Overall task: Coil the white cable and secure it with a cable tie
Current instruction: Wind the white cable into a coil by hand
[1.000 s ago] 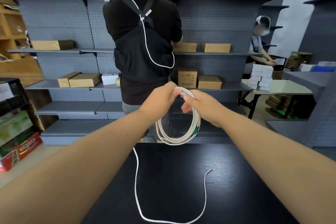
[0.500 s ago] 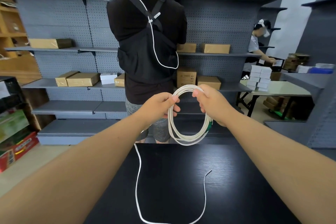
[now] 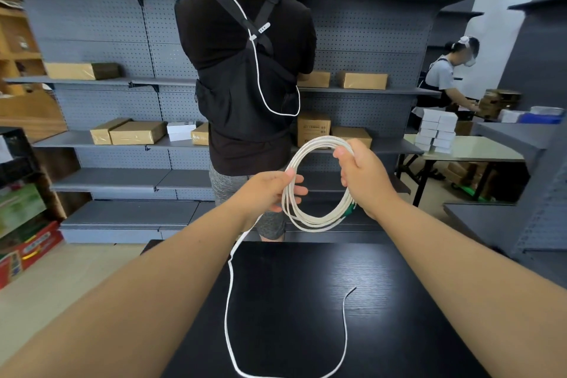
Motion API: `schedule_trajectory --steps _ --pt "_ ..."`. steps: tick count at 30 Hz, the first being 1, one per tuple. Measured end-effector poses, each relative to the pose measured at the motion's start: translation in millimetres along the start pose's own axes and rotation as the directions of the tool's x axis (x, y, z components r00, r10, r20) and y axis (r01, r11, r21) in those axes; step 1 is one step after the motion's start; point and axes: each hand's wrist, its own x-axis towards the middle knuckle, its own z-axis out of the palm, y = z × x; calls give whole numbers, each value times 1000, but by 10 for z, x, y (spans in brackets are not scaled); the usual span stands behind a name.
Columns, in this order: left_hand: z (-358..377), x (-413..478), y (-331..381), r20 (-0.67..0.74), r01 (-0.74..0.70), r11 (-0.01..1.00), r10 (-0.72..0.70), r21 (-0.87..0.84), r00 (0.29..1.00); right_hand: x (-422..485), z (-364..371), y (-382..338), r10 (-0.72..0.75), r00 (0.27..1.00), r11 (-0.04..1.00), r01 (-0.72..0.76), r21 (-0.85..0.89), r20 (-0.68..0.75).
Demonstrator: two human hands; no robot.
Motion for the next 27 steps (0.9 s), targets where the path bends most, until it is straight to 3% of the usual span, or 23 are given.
schedule_trajectory --steps 7,12,16,19,23,27 --pt "136 35 -70 -67 -15 984 3 -177 998 -87 146 61 84 980 990 -61 129 -182" --pt "173 36 -162 -80 -31 980 15 -199 997 -132 211 95 250 918 928 -136 347 -310" --pt "251 55 -154 -109 -74 969 50 -234 993 -178 226 103 332 867 903 -178 392 -371" --pt "346 73 -132 -227 -155 980 124 -125 966 -216 271 97 388 831 873 -193 447 -399" --pt "394 102 -139 -425 -270 958 287 102 859 -258 351 84 452 815 818 -216 533 -363" --pt "323 127 -130 -486 -286 919 388 272 783 -305 405 94 508 823 733 -256 630 -256"
